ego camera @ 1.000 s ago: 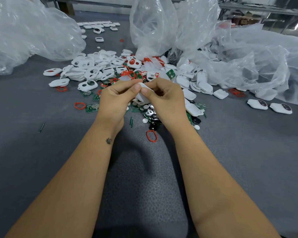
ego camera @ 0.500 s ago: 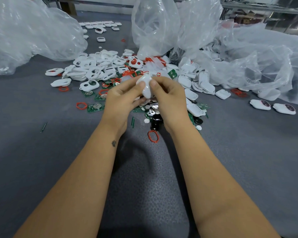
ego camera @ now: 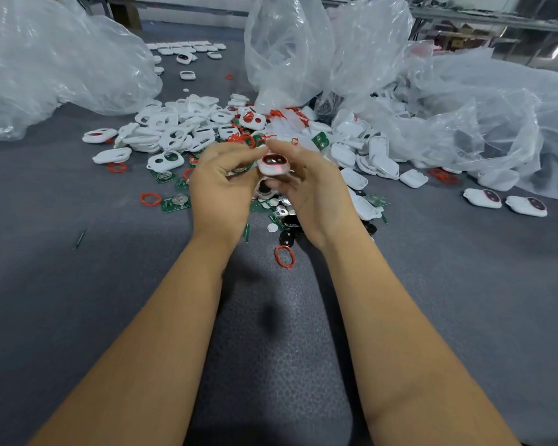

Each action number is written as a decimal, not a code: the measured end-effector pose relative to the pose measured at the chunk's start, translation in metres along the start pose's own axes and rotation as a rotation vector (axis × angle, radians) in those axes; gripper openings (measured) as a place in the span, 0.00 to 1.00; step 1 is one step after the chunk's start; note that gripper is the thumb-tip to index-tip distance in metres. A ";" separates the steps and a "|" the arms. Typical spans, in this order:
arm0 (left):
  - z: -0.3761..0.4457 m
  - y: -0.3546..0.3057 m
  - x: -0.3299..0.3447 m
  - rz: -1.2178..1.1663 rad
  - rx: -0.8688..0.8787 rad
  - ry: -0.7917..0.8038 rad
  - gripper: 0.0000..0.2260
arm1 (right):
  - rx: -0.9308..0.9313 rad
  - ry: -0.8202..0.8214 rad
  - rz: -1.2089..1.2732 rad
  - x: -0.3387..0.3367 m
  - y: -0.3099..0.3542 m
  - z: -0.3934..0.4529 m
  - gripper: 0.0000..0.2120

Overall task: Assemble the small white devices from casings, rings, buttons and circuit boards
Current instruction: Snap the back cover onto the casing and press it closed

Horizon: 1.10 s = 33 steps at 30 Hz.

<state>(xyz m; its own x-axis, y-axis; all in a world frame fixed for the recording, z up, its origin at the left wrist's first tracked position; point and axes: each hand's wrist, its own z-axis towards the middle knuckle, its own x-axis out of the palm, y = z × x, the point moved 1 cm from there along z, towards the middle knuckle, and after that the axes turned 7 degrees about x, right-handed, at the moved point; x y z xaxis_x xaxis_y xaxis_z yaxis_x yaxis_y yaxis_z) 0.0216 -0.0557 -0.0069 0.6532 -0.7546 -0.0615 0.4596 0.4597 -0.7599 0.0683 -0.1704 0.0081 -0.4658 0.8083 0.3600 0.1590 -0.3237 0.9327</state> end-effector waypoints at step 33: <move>0.002 0.002 0.001 -0.668 -0.520 0.109 0.07 | -0.156 -0.138 -0.345 0.000 -0.006 0.000 0.07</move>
<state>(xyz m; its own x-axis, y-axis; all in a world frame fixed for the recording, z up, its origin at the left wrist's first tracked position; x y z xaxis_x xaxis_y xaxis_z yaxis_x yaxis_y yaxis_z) 0.0248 -0.0547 -0.0069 0.2697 -0.8440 0.4636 0.3760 -0.3509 -0.8576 0.0675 -0.1684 0.0029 -0.3458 0.9376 0.0356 -0.1250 -0.0836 0.9886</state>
